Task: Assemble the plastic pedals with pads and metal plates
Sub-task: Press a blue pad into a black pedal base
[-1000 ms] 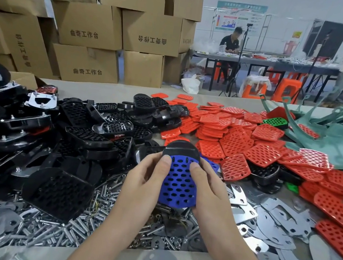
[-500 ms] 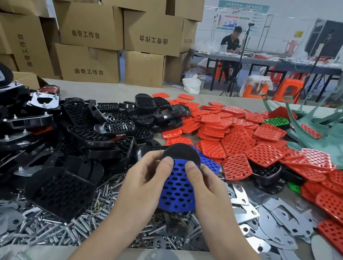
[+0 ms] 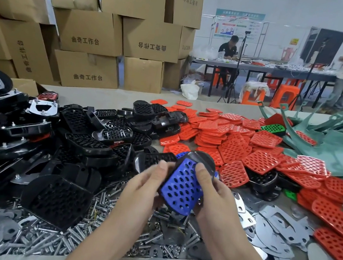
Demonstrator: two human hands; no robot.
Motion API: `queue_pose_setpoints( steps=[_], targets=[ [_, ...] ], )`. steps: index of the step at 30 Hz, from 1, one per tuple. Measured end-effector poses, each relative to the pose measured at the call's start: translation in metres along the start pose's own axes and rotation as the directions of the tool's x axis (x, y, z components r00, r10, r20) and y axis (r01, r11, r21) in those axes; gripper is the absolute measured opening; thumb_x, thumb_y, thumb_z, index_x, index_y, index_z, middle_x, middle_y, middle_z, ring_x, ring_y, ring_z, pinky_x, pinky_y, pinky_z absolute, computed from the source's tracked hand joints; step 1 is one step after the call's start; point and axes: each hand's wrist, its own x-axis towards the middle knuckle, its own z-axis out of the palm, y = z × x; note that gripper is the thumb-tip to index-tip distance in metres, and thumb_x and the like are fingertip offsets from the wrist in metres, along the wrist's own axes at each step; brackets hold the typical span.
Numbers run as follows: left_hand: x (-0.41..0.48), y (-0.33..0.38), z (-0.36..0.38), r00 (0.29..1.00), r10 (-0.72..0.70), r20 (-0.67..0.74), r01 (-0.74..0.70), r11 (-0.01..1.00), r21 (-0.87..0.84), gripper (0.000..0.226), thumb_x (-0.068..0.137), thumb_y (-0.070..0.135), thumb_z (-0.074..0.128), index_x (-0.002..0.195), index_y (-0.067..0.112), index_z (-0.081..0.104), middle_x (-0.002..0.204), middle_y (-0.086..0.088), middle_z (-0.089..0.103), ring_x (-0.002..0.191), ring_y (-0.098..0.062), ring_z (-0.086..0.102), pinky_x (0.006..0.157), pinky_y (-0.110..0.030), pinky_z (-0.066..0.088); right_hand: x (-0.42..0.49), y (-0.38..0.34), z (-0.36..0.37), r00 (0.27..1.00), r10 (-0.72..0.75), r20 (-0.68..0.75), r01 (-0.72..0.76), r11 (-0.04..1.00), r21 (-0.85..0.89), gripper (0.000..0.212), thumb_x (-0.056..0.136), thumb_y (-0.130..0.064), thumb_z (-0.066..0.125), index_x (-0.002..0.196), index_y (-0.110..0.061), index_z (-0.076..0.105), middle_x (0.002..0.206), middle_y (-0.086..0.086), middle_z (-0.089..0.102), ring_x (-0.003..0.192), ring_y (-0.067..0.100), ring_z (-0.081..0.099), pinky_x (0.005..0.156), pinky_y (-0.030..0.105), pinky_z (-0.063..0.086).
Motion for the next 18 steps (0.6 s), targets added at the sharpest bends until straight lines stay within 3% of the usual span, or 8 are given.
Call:
queue_pose_setpoints(
  steps=[2,4,7,11,14,18],
  targets=[
    [-0.0008,-0.0029,0.0019,0.999,-0.017,0.048,0.015,0.999,0.042,0.056,0.074,0.07,0.072,0.108,0.025,0.077,0.114,-0.007,0.075,0.113,-0.024,0.069,0.102,-0.042,0.049,-0.0011,-0.0004,-0.0006,0.999,0.042,-0.004,-0.042,0.996,0.081,0.038,0.092,-0.035,0.065,0.105,-0.001,0.075,0.109,0.018,0.077,0.101,0.031,0.075,0.087,0.044,0.062],
    [-0.0002,-0.0035,0.0023,0.998,-0.024,0.059,0.024,1.0,0.007,0.062,0.067,0.069,0.078,0.109,0.023,0.077,0.117,-0.009,0.074,0.115,-0.025,0.068,0.1,-0.04,0.051,-0.0004,-0.0006,-0.0005,0.999,0.045,-0.011,-0.043,0.991,0.124,0.035,0.089,-0.034,0.066,0.104,-0.003,0.076,0.109,0.018,0.077,0.097,0.026,0.076,0.08,0.039,0.064],
    [0.0025,0.0001,0.0015,0.985,-0.103,0.138,0.127,0.976,-0.178,0.053,0.078,0.054,0.076,0.113,0.015,0.076,0.12,-0.015,0.072,0.114,-0.029,0.068,0.089,-0.034,0.057,0.0032,0.0016,0.0004,0.998,0.039,-0.048,-0.032,0.99,0.14,0.04,0.082,-0.035,0.07,0.114,-0.011,0.072,0.112,0.013,0.077,0.106,0.027,0.074,0.088,0.045,0.062],
    [0.0023,0.0006,0.0018,0.982,-0.114,0.149,0.142,0.971,-0.193,0.054,0.08,0.048,0.072,0.118,0.011,0.073,0.124,-0.019,0.069,0.119,-0.033,0.065,0.1,-0.043,0.054,0.0041,0.0014,0.0004,0.999,0.009,-0.037,-0.005,0.996,0.093,0.049,0.074,-0.042,0.074,0.119,-0.024,0.068,0.108,0.006,0.079,0.1,0.02,0.076,0.076,0.036,0.063],
    [0.0024,0.0031,0.0035,0.986,-0.115,0.119,0.139,0.967,-0.211,0.048,0.08,0.051,0.073,0.111,0.015,0.077,0.12,-0.018,0.071,0.113,-0.03,0.069,0.088,-0.035,0.059,0.004,0.0004,0.0013,0.999,-0.014,-0.033,0.017,0.995,0.097,0.06,0.061,-0.044,0.08,0.114,-0.017,0.069,0.103,0.006,0.079,0.094,0.019,0.076,0.07,0.035,0.063],
    [0.0017,0.0048,0.0003,0.984,-0.077,0.158,0.11,0.972,-0.206,0.058,0.083,0.056,0.069,0.118,0.01,0.073,0.127,-0.019,0.068,0.122,-0.03,0.064,0.096,-0.033,0.055,0.0029,-0.004,0.0031,1.0,0.022,-0.002,-0.021,0.974,0.224,0.057,0.067,-0.031,0.079,0.115,-0.003,0.068,0.109,0.017,0.077,0.094,0.023,0.076,0.065,0.032,0.062]
  ],
)
